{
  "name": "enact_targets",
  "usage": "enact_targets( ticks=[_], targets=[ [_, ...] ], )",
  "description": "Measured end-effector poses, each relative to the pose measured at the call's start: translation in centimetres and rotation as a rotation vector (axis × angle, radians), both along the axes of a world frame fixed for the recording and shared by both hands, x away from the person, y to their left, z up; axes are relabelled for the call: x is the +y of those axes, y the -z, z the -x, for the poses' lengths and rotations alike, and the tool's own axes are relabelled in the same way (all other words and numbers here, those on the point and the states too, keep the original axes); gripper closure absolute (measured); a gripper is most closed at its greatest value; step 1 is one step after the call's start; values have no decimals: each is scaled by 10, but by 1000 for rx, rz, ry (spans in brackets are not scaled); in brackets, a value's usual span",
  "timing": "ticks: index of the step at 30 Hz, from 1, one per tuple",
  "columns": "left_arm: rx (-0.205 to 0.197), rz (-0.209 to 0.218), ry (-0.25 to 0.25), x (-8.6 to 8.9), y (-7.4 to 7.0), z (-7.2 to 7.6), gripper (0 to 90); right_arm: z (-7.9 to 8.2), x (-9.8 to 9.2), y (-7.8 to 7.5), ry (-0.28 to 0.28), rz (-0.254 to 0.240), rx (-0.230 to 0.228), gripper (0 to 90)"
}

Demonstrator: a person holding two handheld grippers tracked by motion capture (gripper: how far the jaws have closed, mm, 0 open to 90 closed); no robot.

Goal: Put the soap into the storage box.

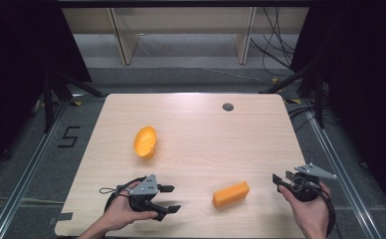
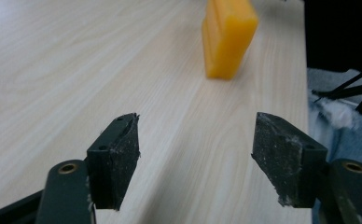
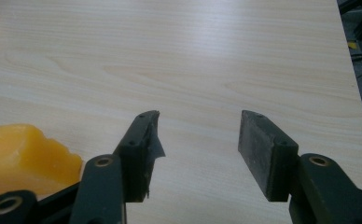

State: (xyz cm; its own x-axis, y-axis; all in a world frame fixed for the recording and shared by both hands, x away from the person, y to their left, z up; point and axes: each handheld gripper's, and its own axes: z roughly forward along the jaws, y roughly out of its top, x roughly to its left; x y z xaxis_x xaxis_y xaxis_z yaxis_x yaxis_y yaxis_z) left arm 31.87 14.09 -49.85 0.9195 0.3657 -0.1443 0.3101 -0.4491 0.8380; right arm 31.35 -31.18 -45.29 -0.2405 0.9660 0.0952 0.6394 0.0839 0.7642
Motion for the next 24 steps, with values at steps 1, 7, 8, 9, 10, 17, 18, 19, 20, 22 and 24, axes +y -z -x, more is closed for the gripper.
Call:
enact_targets(
  ticks=[1,7,8,9,10,17,18,19,20,22,24],
  targets=[
    [-12,-19,0,0,2,0,309,3,2,0,24,-15,34,487],
    [-3,-8,-6,-5,-2,1,295,3,2,2,8,-6,22,519],
    [-16,-13,-18,-6,-4,0,295,3,3,2,8,-7,23,520],
    [-11,-10,-8,-6,-6,-1,292,3,3,2,5,3,35,527],
    [-65,-39,7,-8,-11,-7,293,1,1,3,-16,33,33,529],
    [-78,-56,30,-29,-29,-17,305,2,7,2,4,8,57,549],
    [-89,-58,32,-35,-30,-18,305,1,4,2,-21,41,38,544],
    [-79,-80,63,-46,-32,-19,301,1,4,2,-20,49,40,535],
    [-79,-80,63,-46,-32,-19,290,1,4,3,-21,47,41,531],
    [-75,-91,97,-59,-32,-16,283,1,3,4,-22,43,41,528],
    [-68,-104,141,-74,-30,-11,263,2,1,4,-24,49,52,520]
  ],
)
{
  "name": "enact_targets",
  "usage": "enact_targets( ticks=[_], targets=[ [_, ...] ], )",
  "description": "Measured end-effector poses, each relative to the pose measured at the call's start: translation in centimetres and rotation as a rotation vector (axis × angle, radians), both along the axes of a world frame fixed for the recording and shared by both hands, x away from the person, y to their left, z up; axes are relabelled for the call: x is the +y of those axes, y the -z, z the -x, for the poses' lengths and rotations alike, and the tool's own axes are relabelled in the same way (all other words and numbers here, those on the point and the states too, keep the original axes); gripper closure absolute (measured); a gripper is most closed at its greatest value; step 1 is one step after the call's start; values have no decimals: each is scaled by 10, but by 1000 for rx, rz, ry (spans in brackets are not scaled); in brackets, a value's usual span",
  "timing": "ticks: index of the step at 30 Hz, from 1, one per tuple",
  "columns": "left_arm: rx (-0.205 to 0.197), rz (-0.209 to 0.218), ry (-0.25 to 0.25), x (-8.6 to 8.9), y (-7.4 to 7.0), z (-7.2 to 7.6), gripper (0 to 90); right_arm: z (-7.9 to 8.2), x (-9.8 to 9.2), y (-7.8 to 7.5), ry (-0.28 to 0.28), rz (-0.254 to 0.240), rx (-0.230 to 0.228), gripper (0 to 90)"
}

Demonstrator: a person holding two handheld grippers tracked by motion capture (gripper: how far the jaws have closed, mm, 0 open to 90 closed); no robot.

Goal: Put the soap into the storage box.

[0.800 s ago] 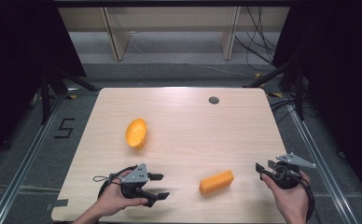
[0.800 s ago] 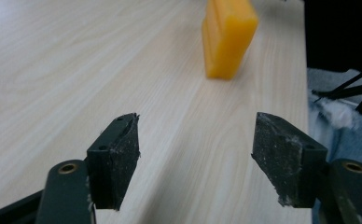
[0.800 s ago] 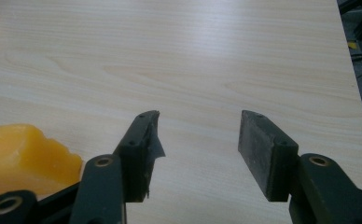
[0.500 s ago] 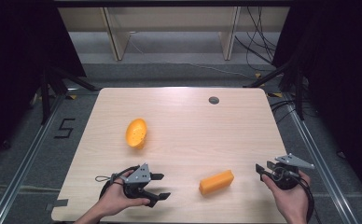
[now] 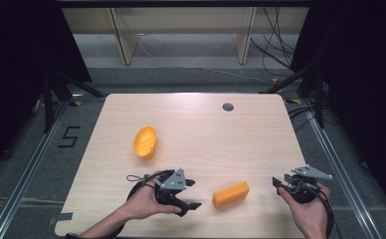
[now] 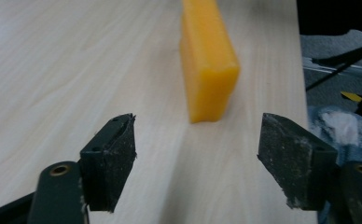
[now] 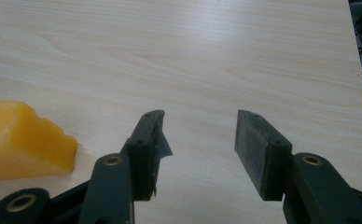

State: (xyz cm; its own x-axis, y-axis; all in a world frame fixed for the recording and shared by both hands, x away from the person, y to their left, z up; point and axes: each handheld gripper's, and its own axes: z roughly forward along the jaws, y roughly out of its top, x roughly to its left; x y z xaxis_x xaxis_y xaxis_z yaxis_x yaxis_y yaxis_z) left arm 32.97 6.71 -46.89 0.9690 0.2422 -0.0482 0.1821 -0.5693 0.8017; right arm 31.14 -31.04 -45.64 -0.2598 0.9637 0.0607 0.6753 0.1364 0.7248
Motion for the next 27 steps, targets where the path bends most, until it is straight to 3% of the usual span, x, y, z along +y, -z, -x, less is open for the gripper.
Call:
enact_targets(
  ticks=[3,7,10,15,16,18,20,27],
  targets=[
    [-19,-16,6,-9,1,3,246,2,-1,-1,2,2,7,514],
    [-9,-29,35,-30,2,7,217,3,-1,1,6,4,12,499],
    [-18,-40,18,-43,5,5,215,4,1,0,24,-10,20,492],
    [10,-60,20,-59,12,3,220,3,-2,1,6,5,14,488],
    [13,-67,26,-63,14,2,221,5,1,1,35,-21,36,487],
    [23,-96,15,-72,17,-3,232,4,1,1,31,-20,29,485],
    [47,-82,2,-79,20,-5,247,5,0,1,26,-18,29,484],
    [36,-121,2,-91,26,-9,339,4,1,1,19,-22,36,480]
  ],
)
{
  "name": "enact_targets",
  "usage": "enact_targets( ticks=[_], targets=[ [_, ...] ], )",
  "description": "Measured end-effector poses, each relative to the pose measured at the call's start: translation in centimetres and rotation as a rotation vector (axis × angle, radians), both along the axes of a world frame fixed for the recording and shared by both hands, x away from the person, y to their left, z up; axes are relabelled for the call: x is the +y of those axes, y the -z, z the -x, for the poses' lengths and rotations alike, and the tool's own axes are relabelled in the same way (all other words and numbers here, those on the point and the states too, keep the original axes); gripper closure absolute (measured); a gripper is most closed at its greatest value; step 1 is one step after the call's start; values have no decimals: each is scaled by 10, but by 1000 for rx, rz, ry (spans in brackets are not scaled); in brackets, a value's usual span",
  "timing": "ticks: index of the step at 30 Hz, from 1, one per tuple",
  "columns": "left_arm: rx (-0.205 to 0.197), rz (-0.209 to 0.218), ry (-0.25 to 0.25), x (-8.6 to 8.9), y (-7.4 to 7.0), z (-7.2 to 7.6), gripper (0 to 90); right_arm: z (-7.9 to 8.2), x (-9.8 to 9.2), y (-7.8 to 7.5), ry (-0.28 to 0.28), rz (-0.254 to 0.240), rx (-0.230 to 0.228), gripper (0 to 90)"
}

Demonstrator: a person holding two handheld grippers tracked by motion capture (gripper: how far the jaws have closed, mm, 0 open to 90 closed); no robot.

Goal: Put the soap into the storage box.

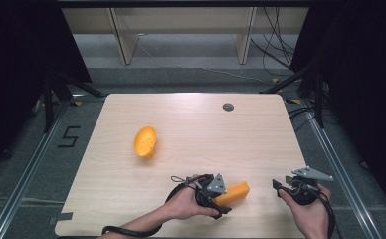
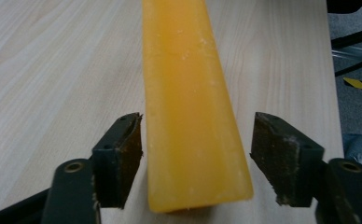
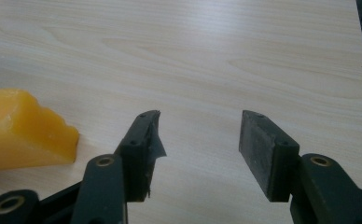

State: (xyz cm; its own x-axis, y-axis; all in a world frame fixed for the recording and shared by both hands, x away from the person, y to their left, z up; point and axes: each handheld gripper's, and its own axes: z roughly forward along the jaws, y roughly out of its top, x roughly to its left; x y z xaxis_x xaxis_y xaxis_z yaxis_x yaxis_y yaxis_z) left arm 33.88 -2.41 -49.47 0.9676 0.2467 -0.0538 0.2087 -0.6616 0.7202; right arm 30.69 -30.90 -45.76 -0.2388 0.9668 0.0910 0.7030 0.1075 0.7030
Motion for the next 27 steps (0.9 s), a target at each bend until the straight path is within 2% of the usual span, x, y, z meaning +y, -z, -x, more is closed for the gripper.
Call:
enact_targets(
  ticks=[2,3,4,7,8,9,10,11,12,13,15,17,18,19,20,21,22,23,24,25,27],
  targets=[
    [-27,-9,16,-1,0,-2,377,-1,0,1,-3,-6,-4,480],
    [-15,-5,1,-2,1,0,393,-2,-2,1,-23,16,-15,479],
    [-15,3,-10,-3,3,1,417,-2,-2,1,-24,15,-14,479],
    [-59,-25,-22,-3,3,2,485,-2,-2,1,-33,18,-13,479],
    [-59,-25,-22,-3,3,2,530,0,0,1,-4,0,7,479],
    [-82,-20,-52,-2,5,3,576,-1,0,1,-11,4,4,479],
    [-98,-49,-38,1,4,3,593,-1,0,1,-12,3,5,479],
    [-92,-6,-73,-1,6,6,596,-1,0,1,-17,5,11,479],
    [-92,-6,-73,-1,6,6,598,-1,0,1,-17,5,11,479],
    [-91,0,-100,-2,7,9,599,-1,1,1,-13,-6,12,478],
    [-98,-6,-104,-1,6,10,600,-1,1,1,-15,-5,11,478],
    [-110,40,-139,-2,10,16,601,-1,0,1,-25,2,13,478],
    [-102,48,-150,-1,10,17,601,-1,0,1,-24,0,12,478],
    [-89,85,-179,-1,12,19,601,-1,0,1,-24,-1,10,478],
    [-95,81,-175,1,11,19,601,-1,0,1,-20,-5,9,478],
    [-89,107,-193,2,9,20,601,-1,0,1,-18,-1,10,478],
    [-106,117,-201,2,8,21,601,-1,0,1,-18,-5,12,478],
    [-132,108,-202,4,5,22,602,-1,-1,2,-22,1,7,477],
    [-154,123,-210,5,3,23,602,-1,-1,1,-18,-6,14,477],
    [-160,151,-231,6,0,23,602,-1,-1,2,-16,-10,16,477],
    [-171,147,-243,11,-7,22,602,-3,-4,3,-39,18,-7,477]
  ],
)
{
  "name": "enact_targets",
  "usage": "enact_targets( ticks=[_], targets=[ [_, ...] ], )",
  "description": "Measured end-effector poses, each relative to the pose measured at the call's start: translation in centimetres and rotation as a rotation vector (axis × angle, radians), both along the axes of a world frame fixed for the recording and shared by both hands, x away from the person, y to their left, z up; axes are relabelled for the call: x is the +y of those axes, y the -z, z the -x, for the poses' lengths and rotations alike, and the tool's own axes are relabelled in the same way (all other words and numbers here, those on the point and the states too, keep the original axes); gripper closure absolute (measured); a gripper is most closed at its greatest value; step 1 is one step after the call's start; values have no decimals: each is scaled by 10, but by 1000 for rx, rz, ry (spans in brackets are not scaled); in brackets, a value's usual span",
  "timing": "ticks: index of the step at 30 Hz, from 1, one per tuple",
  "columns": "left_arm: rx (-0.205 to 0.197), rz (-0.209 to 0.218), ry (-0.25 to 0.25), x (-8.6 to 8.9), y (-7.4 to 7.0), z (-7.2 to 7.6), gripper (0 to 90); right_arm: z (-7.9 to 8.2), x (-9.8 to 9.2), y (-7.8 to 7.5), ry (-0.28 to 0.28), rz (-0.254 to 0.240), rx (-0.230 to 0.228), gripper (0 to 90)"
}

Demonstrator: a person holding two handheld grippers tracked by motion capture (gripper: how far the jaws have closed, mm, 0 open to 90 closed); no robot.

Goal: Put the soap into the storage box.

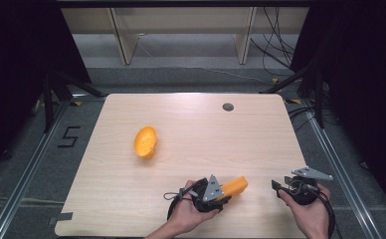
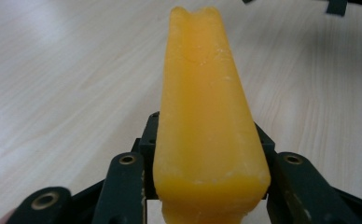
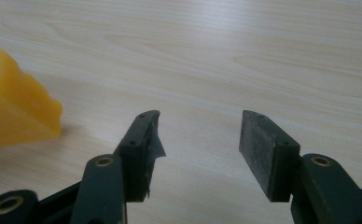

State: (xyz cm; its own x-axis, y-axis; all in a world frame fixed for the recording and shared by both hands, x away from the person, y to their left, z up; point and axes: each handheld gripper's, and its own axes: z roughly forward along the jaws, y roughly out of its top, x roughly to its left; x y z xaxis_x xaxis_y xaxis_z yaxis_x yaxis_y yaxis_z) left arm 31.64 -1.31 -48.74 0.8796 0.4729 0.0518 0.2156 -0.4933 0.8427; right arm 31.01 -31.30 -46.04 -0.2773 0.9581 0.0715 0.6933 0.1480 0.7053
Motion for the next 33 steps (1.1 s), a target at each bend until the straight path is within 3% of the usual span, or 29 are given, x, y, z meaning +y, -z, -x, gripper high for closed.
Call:
enact_targets(
  ticks=[1,3,6,7,8,9,15,16,17,20,23,28,30,32,33],
  targets=[
    [-2,30,-19,1,-2,0,602,0,0,0,4,-5,1,477],
    [-16,55,-31,4,-5,-2,602,0,1,1,14,-1,4,476],
    [-4,86,-65,11,-11,-3,602,0,1,0,7,9,-5,476],
    [-21,87,-61,14,-13,-5,602,1,0,0,2,7,-6,476],
    [-8,104,-81,15,-14,-4,603,1,0,0,-1,3,-4,476],
    [-28,91,-84,18,-16,-5,602,1,0,0,3,8,-7,476],
    [-32,119,-126,27,-20,-5,602,0,0,0,2,-5,-5,476],
    [-17,124,-137,28,-20,-4,602,3,3,-1,32,-26,18,475],
    [-35,122,-138,31,-20,-5,602,2,3,-1,22,-30,5,476],
    [-10,152,-160,37,-22,-5,602,2,3,-1,29,-25,11,476],
    [-40,140,-170,40,-23,-4,602,2,3,-2,30,-23,16,475],
    [-64,152,-269,50,-26,-3,602,3,3,-1,28,-21,13,475],
    [-65,166,-287,54,-27,-4,602,1,0,-1,4,6,-11,475],
    [-71,171,-310,60,-28,-6,602,1,0,-1,3,3,-11,474],
    [-71,171,-310,60,-28,-6,602,2,3,-1,29,-21,11,475]
  ],
)
